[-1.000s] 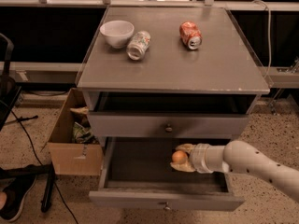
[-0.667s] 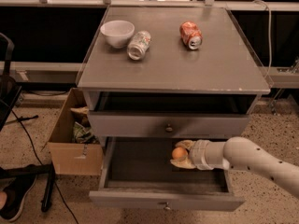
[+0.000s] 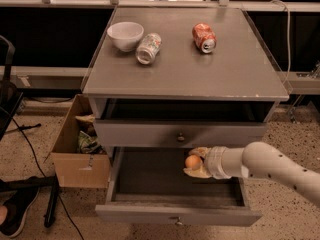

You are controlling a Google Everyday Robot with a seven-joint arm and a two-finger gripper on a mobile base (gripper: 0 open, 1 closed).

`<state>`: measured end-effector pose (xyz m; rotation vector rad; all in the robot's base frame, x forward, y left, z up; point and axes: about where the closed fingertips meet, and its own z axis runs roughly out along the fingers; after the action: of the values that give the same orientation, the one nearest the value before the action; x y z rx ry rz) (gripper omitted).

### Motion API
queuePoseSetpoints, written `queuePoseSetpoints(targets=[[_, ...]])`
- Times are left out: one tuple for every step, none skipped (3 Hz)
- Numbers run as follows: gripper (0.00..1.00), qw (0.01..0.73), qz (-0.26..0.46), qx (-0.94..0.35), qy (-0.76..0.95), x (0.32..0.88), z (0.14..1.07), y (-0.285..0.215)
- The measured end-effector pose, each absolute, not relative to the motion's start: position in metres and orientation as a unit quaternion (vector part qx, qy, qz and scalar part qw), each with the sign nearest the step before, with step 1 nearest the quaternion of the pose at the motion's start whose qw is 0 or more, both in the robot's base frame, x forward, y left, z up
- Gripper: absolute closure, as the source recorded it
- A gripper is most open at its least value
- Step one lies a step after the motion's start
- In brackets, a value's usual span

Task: Pick orange from middle drawer and place on counter

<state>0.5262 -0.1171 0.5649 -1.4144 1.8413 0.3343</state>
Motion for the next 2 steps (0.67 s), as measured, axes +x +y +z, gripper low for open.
queuePoseSetpoints(targets=[[1.00, 0.389, 0.139, -0.562, 0.717, 0.526, 0.608, -0.122], [1.00, 0.389, 0.149, -0.569, 0.709, 0.517, 0.672, -0.126]])
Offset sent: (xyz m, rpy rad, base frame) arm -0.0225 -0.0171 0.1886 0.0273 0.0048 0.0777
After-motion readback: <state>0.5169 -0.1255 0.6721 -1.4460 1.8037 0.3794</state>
